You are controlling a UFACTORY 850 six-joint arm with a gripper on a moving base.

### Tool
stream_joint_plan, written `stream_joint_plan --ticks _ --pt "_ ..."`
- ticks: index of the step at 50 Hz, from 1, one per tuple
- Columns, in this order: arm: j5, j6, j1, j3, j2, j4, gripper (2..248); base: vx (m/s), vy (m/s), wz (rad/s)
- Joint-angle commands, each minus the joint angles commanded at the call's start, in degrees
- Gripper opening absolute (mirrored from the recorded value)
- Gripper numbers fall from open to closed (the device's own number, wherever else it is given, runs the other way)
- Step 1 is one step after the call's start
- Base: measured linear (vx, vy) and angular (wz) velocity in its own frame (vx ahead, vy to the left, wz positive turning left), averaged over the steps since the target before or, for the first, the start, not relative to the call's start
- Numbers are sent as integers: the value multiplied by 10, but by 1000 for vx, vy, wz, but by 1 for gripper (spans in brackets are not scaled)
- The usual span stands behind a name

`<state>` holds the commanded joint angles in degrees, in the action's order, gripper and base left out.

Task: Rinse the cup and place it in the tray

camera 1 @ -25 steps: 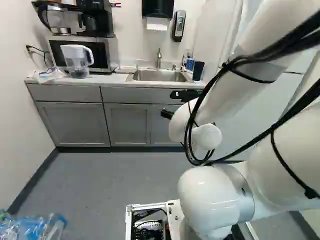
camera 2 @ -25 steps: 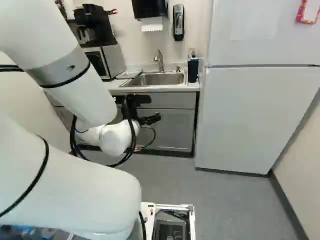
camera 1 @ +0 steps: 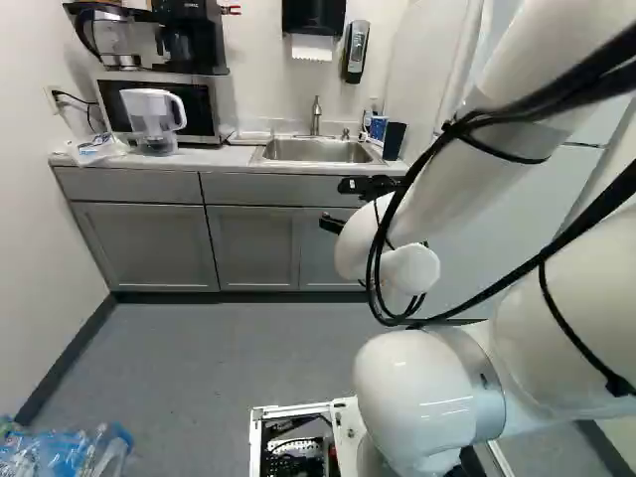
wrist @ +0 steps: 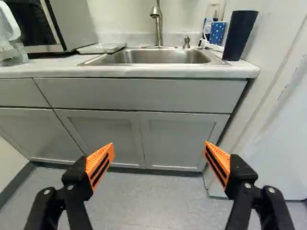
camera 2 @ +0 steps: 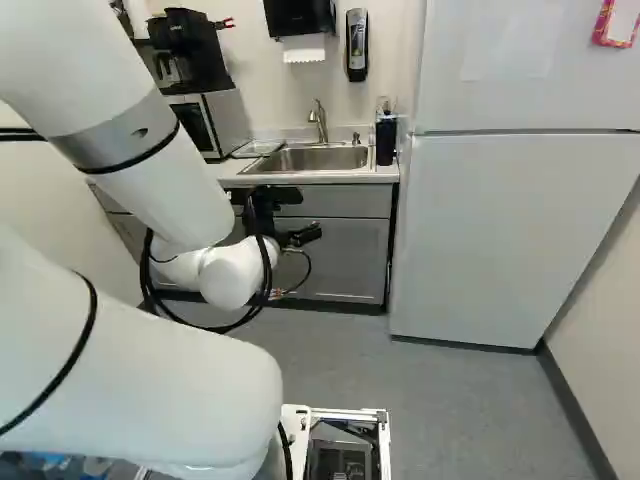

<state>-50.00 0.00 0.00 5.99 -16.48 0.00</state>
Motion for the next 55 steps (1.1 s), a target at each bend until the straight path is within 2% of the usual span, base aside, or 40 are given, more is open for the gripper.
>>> stream_joint_plan --ticks 24,55 --pt "0 0 0 30 -6 0 247 0 0 0" --pt "3 0 0 86 9 0 247 0 0 0"
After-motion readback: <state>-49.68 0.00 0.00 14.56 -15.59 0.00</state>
